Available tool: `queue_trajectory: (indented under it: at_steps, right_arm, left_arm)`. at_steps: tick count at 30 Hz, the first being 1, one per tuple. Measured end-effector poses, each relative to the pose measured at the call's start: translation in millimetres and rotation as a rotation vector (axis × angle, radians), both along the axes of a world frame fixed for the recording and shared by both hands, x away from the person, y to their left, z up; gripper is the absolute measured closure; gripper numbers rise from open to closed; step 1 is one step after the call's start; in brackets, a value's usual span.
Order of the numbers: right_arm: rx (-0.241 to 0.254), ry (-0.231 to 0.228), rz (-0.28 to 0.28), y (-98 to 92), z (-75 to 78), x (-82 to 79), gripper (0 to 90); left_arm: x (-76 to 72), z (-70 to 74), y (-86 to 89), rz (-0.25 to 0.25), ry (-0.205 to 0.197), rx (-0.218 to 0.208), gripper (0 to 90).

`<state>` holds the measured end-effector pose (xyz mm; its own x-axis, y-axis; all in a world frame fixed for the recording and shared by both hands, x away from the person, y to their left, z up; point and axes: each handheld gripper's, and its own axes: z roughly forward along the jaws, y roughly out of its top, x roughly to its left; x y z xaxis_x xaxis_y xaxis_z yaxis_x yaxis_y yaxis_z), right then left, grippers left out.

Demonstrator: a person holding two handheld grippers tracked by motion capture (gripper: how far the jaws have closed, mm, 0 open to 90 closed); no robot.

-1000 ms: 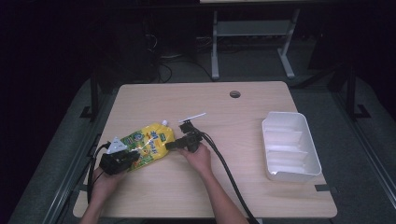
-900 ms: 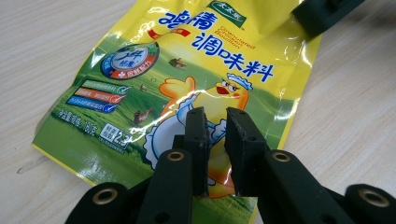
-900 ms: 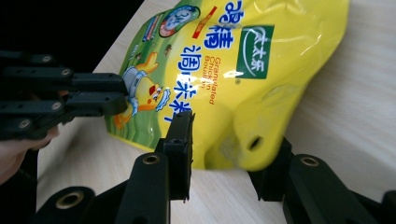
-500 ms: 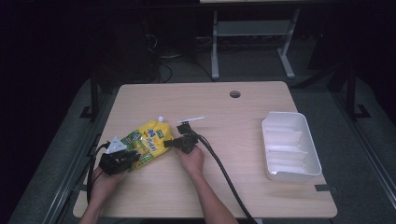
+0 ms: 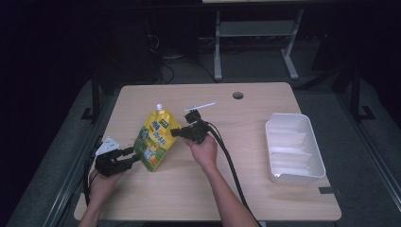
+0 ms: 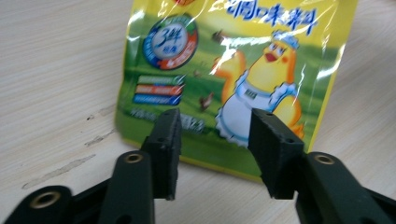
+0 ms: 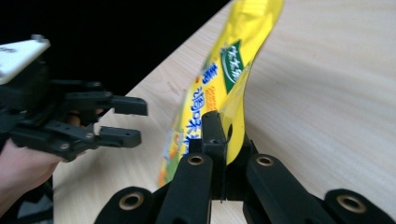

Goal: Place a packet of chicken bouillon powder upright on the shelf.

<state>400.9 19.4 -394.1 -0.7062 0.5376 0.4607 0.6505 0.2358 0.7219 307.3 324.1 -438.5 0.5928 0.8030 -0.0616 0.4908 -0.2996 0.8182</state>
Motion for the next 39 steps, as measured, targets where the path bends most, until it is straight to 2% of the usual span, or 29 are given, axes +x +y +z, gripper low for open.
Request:
queue_trajectory:
  at_steps: [2, 3, 5, 6, 7, 10, 14, 19, 23, 24, 25, 26, 27, 28, 29, 30, 31, 32, 33, 34, 39]
  right_arm:
    - [-0.019, -0.036, 0.02, -1.0, 10.7, -2.6, 89.6]
    - [-0.019, -0.036, 0.02, -1.0, 10.7, -2.6, 89.6]
    - [-0.046, -0.082, 0.057, -1.5, 26.1, -6.4, 89.7]
    - [-0.046, -0.082, 0.057, -1.5, 26.1, -6.4, 89.7]
    - [-0.063, -0.108, 0.084, -1.4, 36.4, -9.7, 89.7]
    - [-0.112, -0.156, 0.125, -0.2, 51.1, -16.9, 89.8]
    - [-0.174, -0.209, 0.189, 1.1, 65.9, -27.3, 89.8]
    - [-0.204, -0.245, 0.276, -3.3, 76.7, -38.0, 89.8]
    - [-0.226, -0.26, 0.324, -3.9, 82.2, -44.3, 89.8]
    - [-0.245, -0.275, 0.355, -3.0, 85.2, -48.6, 89.8]
    - [-0.245, -0.275, 0.355, -3.0, 85.2, -48.6, 89.8]
    - [-0.253, -0.282, 0.386, -2.5, 87.6, -52.4, 89.8]
    - [-0.253, -0.282, 0.386, -2.5, 87.6, -52.4, 89.8]
    - [-0.249, -0.291, 0.422, -1.5, 89.3, -56.3, 89.8]
    - [-0.249, -0.291, 0.422, -1.5, 89.3, -56.3, 89.8]
    - [-0.251, -0.296, 0.432, -0.8, 89.8, -58.0, 89.8]
    - [-0.255, -0.303, 0.47, 1.5, 90.8, -62.9, 89.8]
    - [-0.257, -0.308, 0.48, 2.4, 90.8, -64.2, 89.8]
    - [-0.257, -0.308, 0.48, 2.4, 90.8, -64.2, 89.8]
    - [-0.257, -0.319, 0.505, 4.4, 91.2, -67.8, 89.8]
    - [-0.248, -0.333, 0.54, 4.9, 92.0, -71.5, 89.8]
  left_arm:
    - [0.3, 0.5, 0.9, -0.006, 0.002, -0.017, 47.8]
    - [0.3, 0.5, 0.9, -0.006, 0.002, -0.017, 45.6]
    - [-0.3, 1.6, 1.9, -0.008, -0.011, -0.064, 40.6]
    - [-0.3, 1.6, 1.9, -0.008, -0.011, -0.064, 39.7]
    - [-0.6, 2.2, 2.6, -0.014, -0.017, -0.082, 37.5]
    - [-1.2, 3.5, 3.5, -0.025, -0.03, -0.123, 32.2]
    - [-0.4, 2.1, 2.2, -0.043, -0.027, -0.14, 26.0]
    - [-0.2, 2.2, 1.2, -0.073, -0.031, -0.169, 21.7]
    - [0.1, 2.2, 0.8, -0.095, -0.03, -0.193, 20.6]
    - [0.0, 2.2, 0.4, -0.111, -0.031, -0.216, 19.4]
    - [0.0, 2.2, 0.4, -0.111, -0.031, -0.216, 19.4]
    - [-0.2, 2.5, 0.3, -0.132, -0.033, -0.239, 19.3]
    - [-0.2, 2.5, 0.3, -0.132, -0.033, -0.239, 19.3]
    - [-0.5, 2.7, -0.5, -0.15, -0.029, -0.257, 19.3]
    - [-0.5, 2.7, -0.5, -0.15, -0.029, -0.257, 19.3]
    - [-0.5, 2.6, -1.2, -0.168, -0.027, -0.27, 19.3]
    - [-0.4, 2.5, -1.7, -0.189, -0.021, -0.286, 19.5]
    - [-0.2, 2.4, -2.6, -0.224, -0.012, -0.316, 20.2]
    - [-0.2, 2.4, -2.6, -0.224, -0.012, -0.316, 21.6]
    - [-0.8, 2.6, -3.2, -0.249, -0.008, -0.335, 22.0]
    - [-0.1, 2.3, -1.8, -0.324, 0.015, -0.405, 30.9]
